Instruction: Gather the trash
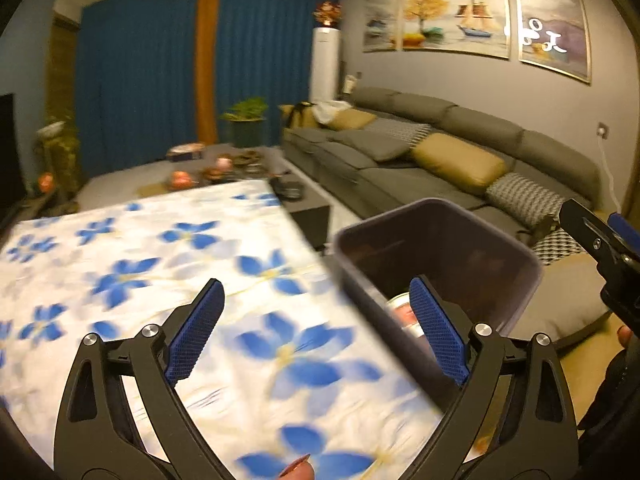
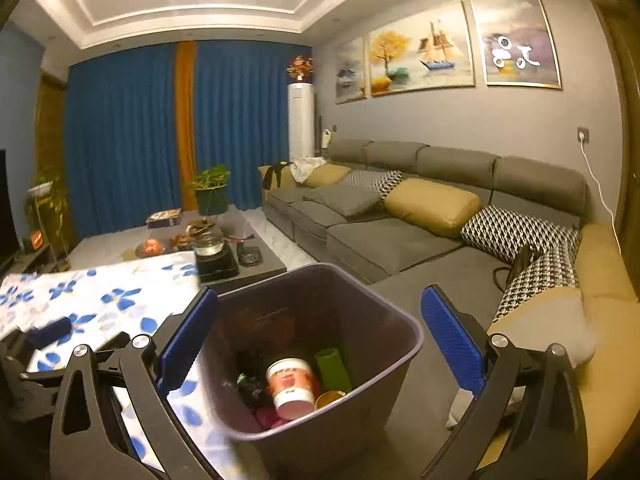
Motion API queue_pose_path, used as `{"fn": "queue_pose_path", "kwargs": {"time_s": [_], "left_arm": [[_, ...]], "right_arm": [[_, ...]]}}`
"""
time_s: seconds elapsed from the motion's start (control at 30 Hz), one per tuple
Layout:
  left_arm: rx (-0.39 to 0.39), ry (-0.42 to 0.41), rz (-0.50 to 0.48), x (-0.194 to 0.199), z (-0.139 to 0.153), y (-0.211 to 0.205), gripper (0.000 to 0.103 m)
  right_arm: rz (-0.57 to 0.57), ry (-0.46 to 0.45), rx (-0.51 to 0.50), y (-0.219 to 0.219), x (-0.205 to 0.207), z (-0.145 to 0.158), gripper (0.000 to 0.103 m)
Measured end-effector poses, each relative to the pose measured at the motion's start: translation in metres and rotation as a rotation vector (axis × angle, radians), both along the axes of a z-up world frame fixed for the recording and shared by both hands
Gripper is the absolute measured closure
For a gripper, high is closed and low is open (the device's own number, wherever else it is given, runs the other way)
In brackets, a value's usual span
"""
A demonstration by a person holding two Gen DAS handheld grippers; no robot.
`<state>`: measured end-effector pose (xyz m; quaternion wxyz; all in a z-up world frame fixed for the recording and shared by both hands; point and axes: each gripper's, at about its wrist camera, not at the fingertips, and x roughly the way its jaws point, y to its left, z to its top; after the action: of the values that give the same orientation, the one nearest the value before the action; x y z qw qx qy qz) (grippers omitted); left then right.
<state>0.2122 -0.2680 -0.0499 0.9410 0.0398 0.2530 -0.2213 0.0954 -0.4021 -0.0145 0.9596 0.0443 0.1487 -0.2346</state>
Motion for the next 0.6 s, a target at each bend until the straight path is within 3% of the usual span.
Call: {"fn": "queue_pose_path", "kwargs": {"time_s": [0.33,0.6], "left_arm": [[0.013,-0.072,0.188,-0.069,0.025,0.113,0.007],[-0.015,-0.077,0.241,-0.114,0.033,0.174,0.007]], "right_arm": [[0.068,0.014,-0.024,0.079,-0.038,0.008,0.005],[0.115,0.061,-0.013,0.138,-0.067,0.0,0.005]]}}
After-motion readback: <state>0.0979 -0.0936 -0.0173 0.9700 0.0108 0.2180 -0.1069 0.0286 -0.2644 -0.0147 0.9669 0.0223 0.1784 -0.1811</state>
